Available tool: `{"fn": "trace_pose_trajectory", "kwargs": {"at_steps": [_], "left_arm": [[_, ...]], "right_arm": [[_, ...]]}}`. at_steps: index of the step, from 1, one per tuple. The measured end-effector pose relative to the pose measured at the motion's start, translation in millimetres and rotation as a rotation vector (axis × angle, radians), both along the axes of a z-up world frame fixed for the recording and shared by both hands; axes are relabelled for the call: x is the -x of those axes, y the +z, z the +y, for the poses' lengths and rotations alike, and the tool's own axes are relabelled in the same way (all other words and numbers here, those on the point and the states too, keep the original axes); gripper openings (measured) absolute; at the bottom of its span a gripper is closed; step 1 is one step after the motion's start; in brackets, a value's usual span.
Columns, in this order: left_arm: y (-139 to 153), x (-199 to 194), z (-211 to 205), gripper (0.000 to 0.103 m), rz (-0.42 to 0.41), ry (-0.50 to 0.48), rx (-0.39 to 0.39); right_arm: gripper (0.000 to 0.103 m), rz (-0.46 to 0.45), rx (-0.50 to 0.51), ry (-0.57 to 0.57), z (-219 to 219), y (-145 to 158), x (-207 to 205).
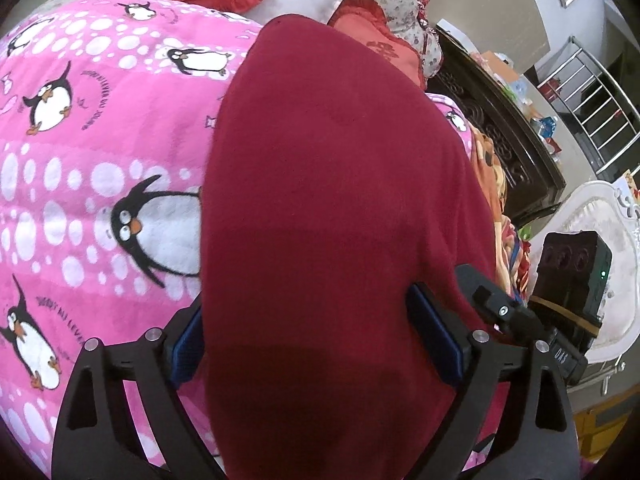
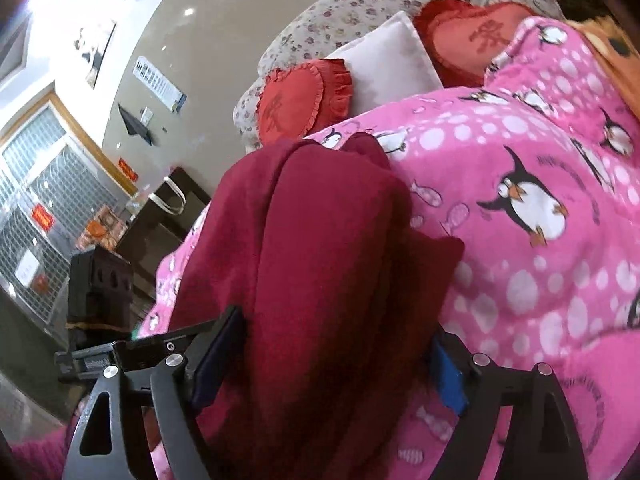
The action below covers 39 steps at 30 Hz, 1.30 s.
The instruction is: Fold small clothes
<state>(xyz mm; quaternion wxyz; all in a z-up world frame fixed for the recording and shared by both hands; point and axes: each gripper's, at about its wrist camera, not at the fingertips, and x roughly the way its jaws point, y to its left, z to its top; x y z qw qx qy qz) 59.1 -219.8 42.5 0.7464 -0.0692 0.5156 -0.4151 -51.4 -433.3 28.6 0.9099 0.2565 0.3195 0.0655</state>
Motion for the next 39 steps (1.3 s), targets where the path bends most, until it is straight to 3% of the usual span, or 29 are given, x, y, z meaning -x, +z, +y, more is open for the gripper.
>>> {"fn": "trace_pose_trajectory", "kwargs": {"at_steps": [5,8,10,16,20,24,26,28,30,32,35,39], "left_arm": [[0.4,4.9,-0.7,0.086,-0.032,0.006,-0.007],[12.1,14.2,2.1,0.07,-0.062,-0.004,-0.013],[24.3,22.8,8.7,0.061,-0.078,-0.016,-0.013],[53.4,56.2,50.4,0.061,-0.004,-0.038,-0.011],[57.7,90.4,88.7,0.061,0.06,-0.035,-0.039],[30.8,120.6,113.2,0.061,0.09,-0.01,-0.125],[8.9,125.5,114.0,0.061,0.096,0.016,-0.198],[-2.4,125.1,118.2,0.065,0.073,0.058,-0.194],[3.4,124.2,121.9,0.065,0.088,0.083,-0.182],[12.9,124.4,127.3,0.064,0.069,0.119,-0.19],[33.0,129.8,135.2,0.064,-0.023,0.186,-0.213],[52.2,140.5,138.0,0.065,-0.141,0.228,-0.205]], "right_arm": [[0.059,-0.015,0.056,-0.002,5.5,3.6,1.4],[0.044,-0.006,0.016,0.002,4.5,10.6,6.4],[0.04,-0.016,0.006,0.024,10.1,25.1,13.9],[0.039,-0.009,-0.027,0.08,38.0,61.1,53.8],[0.039,0.037,-0.078,0.123,66.1,63.0,87.7],[0.04,0.126,-0.089,0.13,89.3,31.2,102.9],[0.045,0.237,-0.058,0.101,94.8,1.6,94.2],[0.046,0.313,-0.058,0.072,93.0,-17.1,88.3],[0.047,0.283,-0.089,0.045,87.1,-6.2,96.9],[0.048,0.227,-0.04,0.017,84.6,18.6,111.1],[0.048,0.146,0.015,0.038,88.9,52.8,130.7],[0.048,0.054,0.017,0.112,107.1,73.8,142.1]]}}
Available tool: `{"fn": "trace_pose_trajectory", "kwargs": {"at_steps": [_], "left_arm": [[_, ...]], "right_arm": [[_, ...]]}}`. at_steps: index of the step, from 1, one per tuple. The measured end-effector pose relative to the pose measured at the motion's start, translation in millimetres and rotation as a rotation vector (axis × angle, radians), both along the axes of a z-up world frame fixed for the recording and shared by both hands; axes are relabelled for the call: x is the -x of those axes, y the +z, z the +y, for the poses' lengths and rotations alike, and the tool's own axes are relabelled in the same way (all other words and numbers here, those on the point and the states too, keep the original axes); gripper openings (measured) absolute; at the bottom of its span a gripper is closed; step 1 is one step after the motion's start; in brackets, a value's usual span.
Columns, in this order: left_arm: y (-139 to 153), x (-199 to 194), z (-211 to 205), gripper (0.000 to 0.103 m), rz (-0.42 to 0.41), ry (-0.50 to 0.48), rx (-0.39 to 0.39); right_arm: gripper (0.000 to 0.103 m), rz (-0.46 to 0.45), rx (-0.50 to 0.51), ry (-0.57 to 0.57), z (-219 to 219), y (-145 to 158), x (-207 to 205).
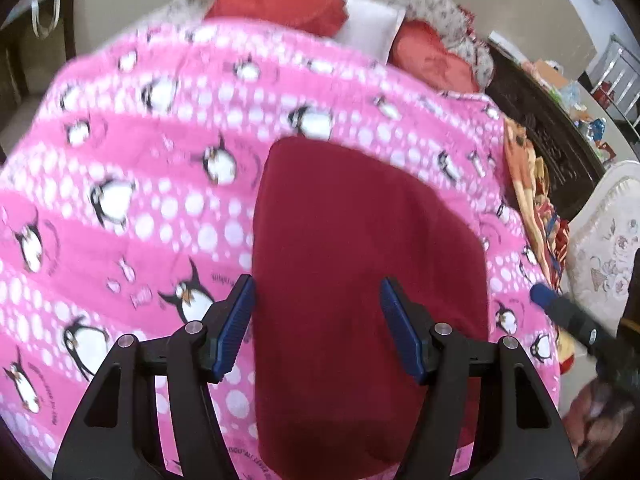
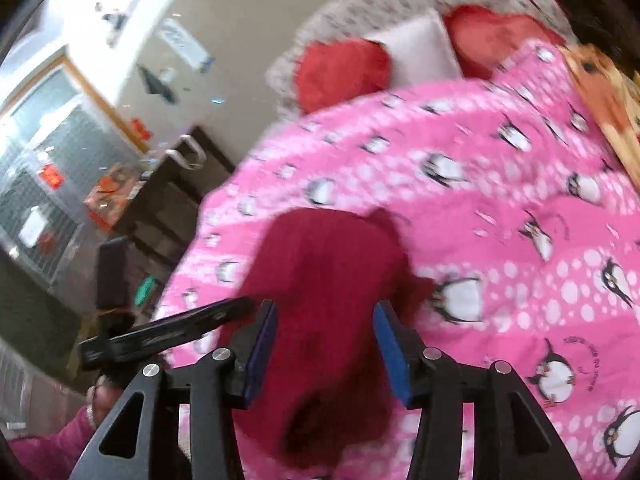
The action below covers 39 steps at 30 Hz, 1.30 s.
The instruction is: Fold small clothes
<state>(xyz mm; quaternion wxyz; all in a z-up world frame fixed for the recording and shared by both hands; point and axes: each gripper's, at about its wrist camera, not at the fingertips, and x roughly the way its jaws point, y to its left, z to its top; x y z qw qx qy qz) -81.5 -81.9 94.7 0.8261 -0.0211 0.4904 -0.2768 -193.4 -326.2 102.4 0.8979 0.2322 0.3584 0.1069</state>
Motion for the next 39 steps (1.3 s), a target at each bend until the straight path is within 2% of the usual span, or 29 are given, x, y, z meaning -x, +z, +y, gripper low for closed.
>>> {"fn": "trace_pose_trajectory", "kwargs": {"at_steps": [2,4,6,8,9,12,15,17,18,22,34,38,39], "left_arm": [[1.0,1.9,-8.6,0.065,-0.032,-0.016,-0.022],[-7.6,5.2,-22.6,0.065,-0.069,-0.037,-0.094],[-19.8,8.1,-37.2,0.065,-0.118,-0.041,-0.184],[-30.4,13.6,-46.6,0.065,-0.176,-0.067,-0.252],[-30.2,18.0,-47.3,0.065,-0.209,-0.074,-0.269],[-27.1,21.1,-42.9,0.065,-0.221,-0.076,-0.252],[-17.3,20.2,-30.1,0.065,-0.197,-0.036,-0.181],[-7.3,24.6,-22.8,0.065,-0.213,-0.001,-0.151],[-3.3,26.9,-21.2,0.065,-0.225,0.01,-0.146],[9.4,37.8,-13.2,0.065,-0.261,0.045,-0.154],[23.1,58.8,3.3,0.065,-0.302,0.079,-0.152],[26.8,65.8,7.0,0.065,-0.31,0.078,-0.147],[27.9,67.9,7.9,0.065,-0.313,0.077,-0.143]], "right_arm": [[0.047,0.015,0.049,0.044,18.4,-5.9,-2.5],[0.045,0.052,0.116,0.055,30.4,-20.2,-4.1],[0.045,0.121,0.205,0.046,40.2,-48.0,-6.3],[0.045,0.187,0.228,0.028,40.7,-76.0,-13.2],[0.045,0.176,0.213,0.017,38.0,-78.7,-11.6],[0.045,0.164,0.213,0.015,35.1,-66.7,-6.4],[0.045,0.135,0.195,-0.002,31.2,-46.8,2.4],[0.046,0.093,0.189,-0.033,29.7,-31.3,12.2],[0.05,0.076,0.2,-0.054,28.7,-24.6,17.2],[0.051,0.03,0.218,-0.105,29.9,-8.7,27.0],[0.052,0.046,0.245,-0.152,48.1,-5.0,37.9],[0.066,0.04,0.259,-0.158,53.6,-1.4,44.8],[0.066,0.036,0.265,-0.16,54.8,-0.1,46.5]]}}
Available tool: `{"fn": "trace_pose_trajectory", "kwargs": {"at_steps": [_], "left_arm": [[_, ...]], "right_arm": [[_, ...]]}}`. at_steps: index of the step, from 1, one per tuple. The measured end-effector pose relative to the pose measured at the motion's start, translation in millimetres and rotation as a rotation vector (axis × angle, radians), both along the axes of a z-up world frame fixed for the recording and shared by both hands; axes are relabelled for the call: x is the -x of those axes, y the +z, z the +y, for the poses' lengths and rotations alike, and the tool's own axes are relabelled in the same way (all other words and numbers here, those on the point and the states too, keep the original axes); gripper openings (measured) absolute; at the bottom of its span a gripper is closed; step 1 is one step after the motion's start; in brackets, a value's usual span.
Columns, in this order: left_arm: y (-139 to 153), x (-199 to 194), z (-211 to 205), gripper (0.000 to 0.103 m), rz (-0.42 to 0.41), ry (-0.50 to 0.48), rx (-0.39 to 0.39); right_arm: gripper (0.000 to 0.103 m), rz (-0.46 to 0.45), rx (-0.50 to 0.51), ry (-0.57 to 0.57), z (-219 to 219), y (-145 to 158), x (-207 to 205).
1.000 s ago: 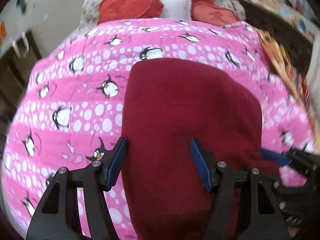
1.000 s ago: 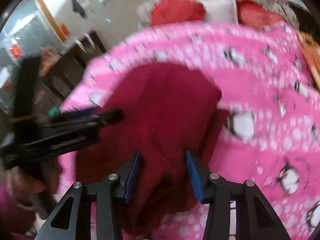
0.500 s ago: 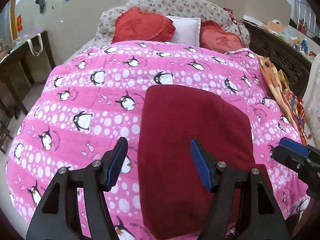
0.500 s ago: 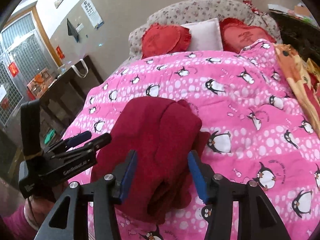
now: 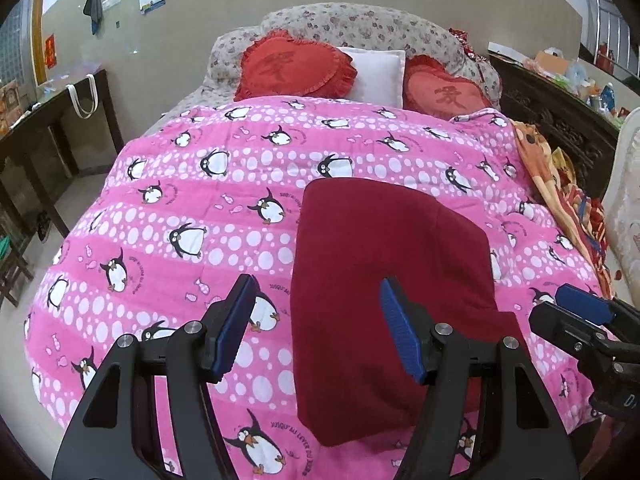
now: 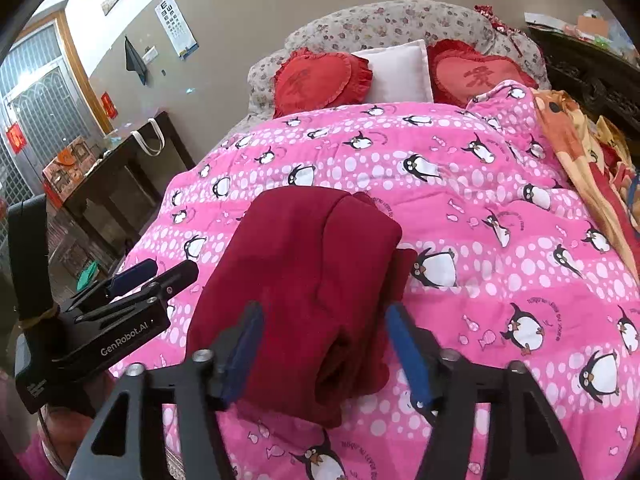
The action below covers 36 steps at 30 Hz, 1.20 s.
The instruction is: Fold small clothes
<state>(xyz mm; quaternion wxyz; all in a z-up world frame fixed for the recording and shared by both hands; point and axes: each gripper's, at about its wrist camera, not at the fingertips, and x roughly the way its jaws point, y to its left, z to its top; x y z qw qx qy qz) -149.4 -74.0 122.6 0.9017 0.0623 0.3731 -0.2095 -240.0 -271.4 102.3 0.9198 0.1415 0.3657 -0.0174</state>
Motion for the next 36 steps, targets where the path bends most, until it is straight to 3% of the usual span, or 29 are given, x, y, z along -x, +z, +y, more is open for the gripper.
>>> {"fn": "trace_pose_trajectory", "kwargs": {"at_steps": [9,23,36], "left_arm": [[5.4,9.4,4.6,0.065,-0.017,-0.008,0.0],[-3.9,-8.4,0.8,0.065,0.005,0.036,-0.025],[-2.3,-10.3,-18.9,0.065,-0.027,-0.001,-0.071]], "right_arm": [[0.067,0.0,0.024,-0.024,6.2,2.1,2.8],[0.067,0.004,0.075,0.01,6.7,-7.6,-23.3],[0.067,0.01,0.023,-0.013,-14.5,-13.6,-31.9]]}}
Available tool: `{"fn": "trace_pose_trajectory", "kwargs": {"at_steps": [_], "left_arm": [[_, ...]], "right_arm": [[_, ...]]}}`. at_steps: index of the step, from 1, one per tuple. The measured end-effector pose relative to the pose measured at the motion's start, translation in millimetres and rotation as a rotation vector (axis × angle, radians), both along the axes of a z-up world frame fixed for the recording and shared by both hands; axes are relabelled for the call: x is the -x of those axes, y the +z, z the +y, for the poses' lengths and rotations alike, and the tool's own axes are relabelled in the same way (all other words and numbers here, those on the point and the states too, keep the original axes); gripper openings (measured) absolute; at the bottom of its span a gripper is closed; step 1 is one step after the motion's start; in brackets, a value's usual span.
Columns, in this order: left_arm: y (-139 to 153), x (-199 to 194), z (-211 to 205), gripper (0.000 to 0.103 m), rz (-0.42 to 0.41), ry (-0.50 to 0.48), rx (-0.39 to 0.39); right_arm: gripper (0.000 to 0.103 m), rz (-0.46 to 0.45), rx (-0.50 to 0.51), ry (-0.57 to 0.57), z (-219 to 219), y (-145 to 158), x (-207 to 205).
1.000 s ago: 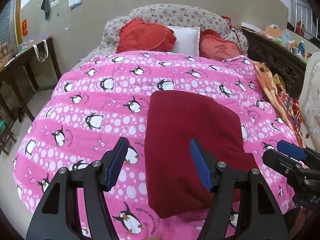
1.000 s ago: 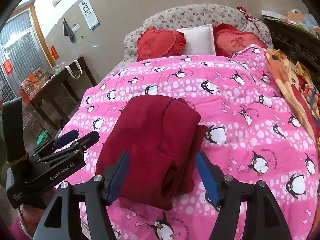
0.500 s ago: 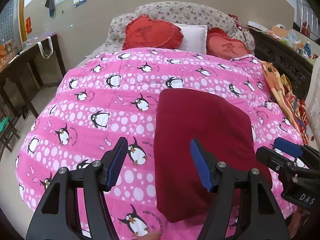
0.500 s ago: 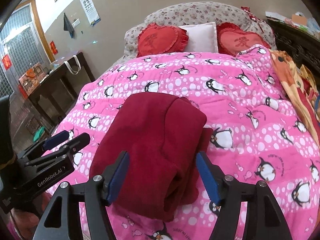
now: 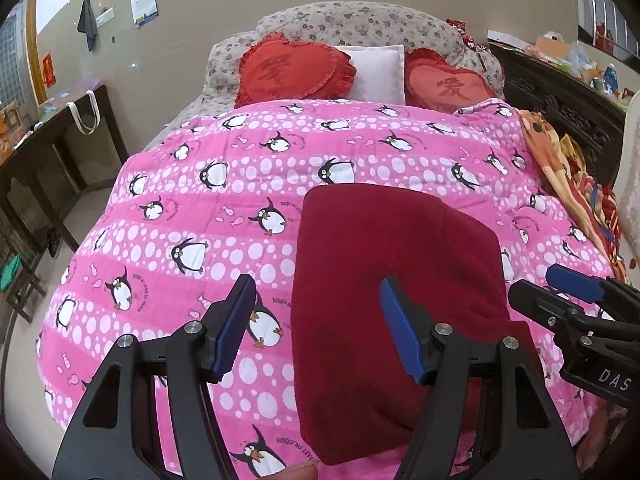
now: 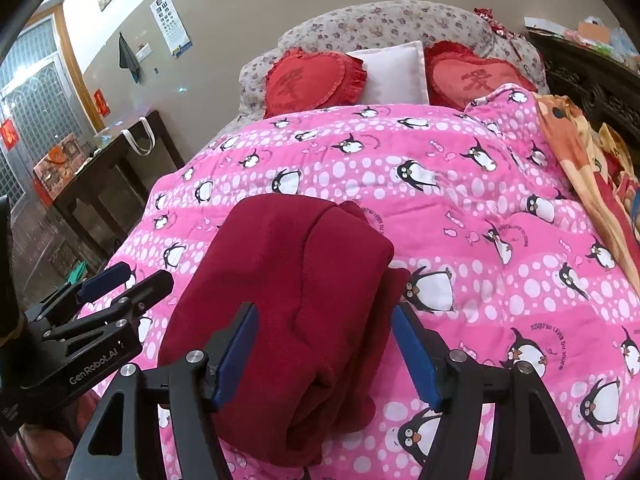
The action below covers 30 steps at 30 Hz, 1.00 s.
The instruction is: Fold small clothes
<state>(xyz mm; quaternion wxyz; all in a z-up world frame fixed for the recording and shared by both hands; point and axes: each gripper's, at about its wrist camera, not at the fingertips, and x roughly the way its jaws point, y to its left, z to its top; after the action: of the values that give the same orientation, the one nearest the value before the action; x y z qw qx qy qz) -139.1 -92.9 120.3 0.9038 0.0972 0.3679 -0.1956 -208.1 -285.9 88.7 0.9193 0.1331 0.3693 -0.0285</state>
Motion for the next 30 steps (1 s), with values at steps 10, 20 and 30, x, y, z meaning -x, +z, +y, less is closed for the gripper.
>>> {"fn": "trace_pose_trajectory", "kwargs": {"at_steps": [10,20,30], "left_arm": [[-0.7,-1.6,-0.7,0.065,0.002,-0.005,0.002],[-7.6,-3.6,-2.4,0.065,0.03,-0.012,0.008],[-8.8,-5.4,0.0,0.065,0.036,-0.001,0.017]], "right_arm": [[0.067,0.015,-0.004,0.004,-0.3,-4.2,-6.4],[0.067,0.023,0.01,0.005,4.0,-2.9,-8.3],[0.067,0.036,0.011,0.006,5.8,-5.0,-8.1]]}}
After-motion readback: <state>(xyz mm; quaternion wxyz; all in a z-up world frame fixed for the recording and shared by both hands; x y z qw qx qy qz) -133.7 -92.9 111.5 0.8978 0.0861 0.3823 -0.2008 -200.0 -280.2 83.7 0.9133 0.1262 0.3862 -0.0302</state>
